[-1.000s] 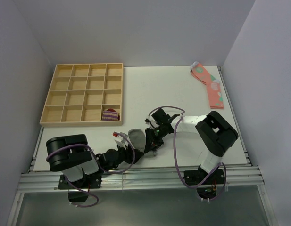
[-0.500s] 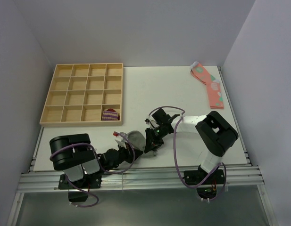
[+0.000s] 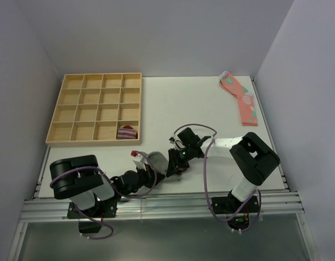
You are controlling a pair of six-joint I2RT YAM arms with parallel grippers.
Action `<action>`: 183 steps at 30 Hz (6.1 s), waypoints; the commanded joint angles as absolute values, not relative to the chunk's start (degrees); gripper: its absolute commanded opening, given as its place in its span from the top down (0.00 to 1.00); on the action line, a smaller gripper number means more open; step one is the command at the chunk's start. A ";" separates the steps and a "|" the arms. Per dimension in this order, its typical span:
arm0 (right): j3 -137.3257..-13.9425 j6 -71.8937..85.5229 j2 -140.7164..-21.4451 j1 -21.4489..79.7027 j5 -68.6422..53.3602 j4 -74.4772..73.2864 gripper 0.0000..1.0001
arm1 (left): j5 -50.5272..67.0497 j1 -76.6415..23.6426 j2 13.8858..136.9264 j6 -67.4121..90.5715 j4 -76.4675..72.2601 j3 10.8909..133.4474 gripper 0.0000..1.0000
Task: Roll the socks
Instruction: Roll the sock at the center of the board.
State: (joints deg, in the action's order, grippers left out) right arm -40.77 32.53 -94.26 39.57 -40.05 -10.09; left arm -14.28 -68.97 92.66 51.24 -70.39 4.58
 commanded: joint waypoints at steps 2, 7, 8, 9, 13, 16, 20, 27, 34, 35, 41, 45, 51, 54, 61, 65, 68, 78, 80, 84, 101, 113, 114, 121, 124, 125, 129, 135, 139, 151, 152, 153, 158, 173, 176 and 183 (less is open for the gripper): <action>-38.41 32.34 -91.68 40.34 -30.86 -6.77 0.62 | -7.65 -69.70 93.78 53.35 -53.45 5.01 1.00; -37.01 32.34 -84.31 40.43 -25.24 -4.14 0.58 | -7.74 -69.70 93.87 56.33 -46.24 6.85 1.00; -36.04 32.34 -83.33 40.43 -23.57 -3.35 0.57 | -7.65 -69.70 93.78 56.69 -44.49 7.03 1.00; -35.34 32.34 -82.28 40.52 -22.68 -0.99 0.57 | -7.56 -69.70 93.78 57.56 -43.78 7.21 1.00; -29.72 33.83 -75.78 40.87 -19.52 8.68 0.56 | -6.68 -69.26 92.64 58.62 -38.24 7.91 1.00; -24.80 35.42 -71.73 41.31 -16.63 16.07 0.55 | -6.68 -68.82 90.63 58.80 -34.03 8.00 1.00; -18.92 36.38 -66.11 43.06 -12.23 21.08 0.55 | -6.16 -67.94 90.00 58.89 -27.35 10.80 1.00; -10.82 36.83 -55.99 46.84 -9.33 27.95 0.52 | -3.43 -65.13 89.39 58.19 -23.47 12.65 1.00; -5.63 37.96 -53.70 55.71 -0.18 31.02 0.50 | -1.76 -62.67 87.72 55.99 -17.67 15.46 1.00; -5.28 38.23 -53.18 56.42 1.13 30.50 0.50 | -1.67 -62.41 87.63 55.64 -16.71 15.73 0.99; -4.57 40.78 -45.64 61.17 8.78 19.82 0.49 | -1.06 -61.52 88.15 54.41 -14.16 17.66 1.00; -5.88 41.92 -40.35 62.58 11.78 11.97 0.47 | -0.70 -61.26 87.89 53.53 -13.19 18.63 1.00; -11.59 44.21 -41.65 62.93 13.36 0.45 0.48 | -0.53 -60.56 88.33 52.38 -11.16 21.09 0.99; -14.32 45.26 -43.85 63.89 14.41 -2.81 0.48 | -0.53 -60.29 88.42 51.86 -10.37 21.88 1.00; -14.68 46.32 -46.14 66.79 16.87 -2.73 0.48 | 1.05 -59.06 87.36 50.63 -9.58 22.24 1.00; -13.98 47.55 -46.76 68.38 18.01 -2.03 0.48 | 1.23 -58.54 87.10 49.66 -8.27 23.11 1.00; -14.06 48.25 -47.55 69.87 19.60 -2.20 0.48 | 1.41 -58.36 86.84 49.22 -7.65 23.47 1.00; -13.28 55.26 -53.43 71.45 21.45 -1.23 0.59 | 2.02 -58.18 86.92 49.48 -6.33 23.99 1.00; -12.40 56.86 -54.05 71.46 21.01 -0.62 0.67 | 1.06 -58.18 86.23 50.18 -5.02 23.91 1.00; -13.70 58.36 -57.55 71.54 18.55 1.93 0.76 | 0.26 -57.83 83.24 52.38 -3.78 21.89 1.00; -24.51 62.05 -68.73 70.76 9.06 -5.70 0.83 | -2.37 -54.76 69.62 60.03 -7.65 13.62 0.84; -24.17 61.70 -69.34 64.78 -1.22 -5.54 0.85 | -6.06 -54.84 61.18 55.99 -0.53 17.84 0.47; -24.26 61.53 -69.52 64.17 -1.58 -5.80 0.85 | -5.11 -54.84 60.65 55.64 -0.88 17.67 0.47; -26.36 57.14 -72.51 58.46 -10.17 -6.94 0.86 | -3.52 -55.72 54.16 54.14 -7.02 14.15 0.45; -28.20 54.77 -73.39 55.74 -13.17 -8.70 0.86 | -3.43 -56.25 52.56 53.70 -10.10 12.66 0.44; -28.82 54.32 -74.08 55.29 -13.97 -9.40 0.86 | -3.60 -56.51 52.56 53.35 -10.72 12.48 0.44; -32.25 52.30 -76.72 53.53 -17.57 -11.95 0.86 | -5.53 -59.23 53.52 52.38 -12.31 13.27 0.43; -35.15 51.15 -79.89 52.12 -21.09 -13.01 0.86 | -8.79 -63.28 56.86 50.89 -10.72 15.38 0.43; -36.03 50.10 -81.82 51.33 -22.58 -13.18 0.86 | -11.24 -64.16 57.57 49.66 -9.32 15.82 0.43; -37.18 47.73 -85.87 49.75 -25.49 -13.45 0.87 | -10.64 -65.92 59.85 44.83 -14.14 16.53 0.41; -37.35 47.55 -85.87 49.66 -25.40 -13.62 0.87 | -10.55 -66.09 60.03 45.00 -14.32 16.52 0.41; -37.88 47.11 -86.04 49.57 -25.05 -14.67 0.87 | -10.63 -66.18 60.46 45.09 -14.24 16.52 0.41; -39.20 45.62 -86.39 49.48 -24.52 -16.26 0.87 | -10.81 -66.36 61.61 45.79 -15.82 15.47 0.41; -43.24 42.45 -87.36 50.18 -23.29 -20.92 0.87 | -8.44 -67.32 64.51 47.64 -22.15 12.83 0.43; -43.86 42.45 -88.24 50.54 -23.20 -21.01 0.87 | -8.00 -67.50 64.86 47.37 -21.80 12.83 0.45; -44.74 42.89 -89.56 51.33 -22.68 -21.00 0.87 | -6.42 -68.03 66.01 47.64 -23.11 12.57 0.51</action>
State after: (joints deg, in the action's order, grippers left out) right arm -43.07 43.55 -88.38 50.46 -24.75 -20.29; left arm -8.86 -67.11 65.25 47.48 -20.34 13.19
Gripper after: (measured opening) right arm 0.225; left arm 0.491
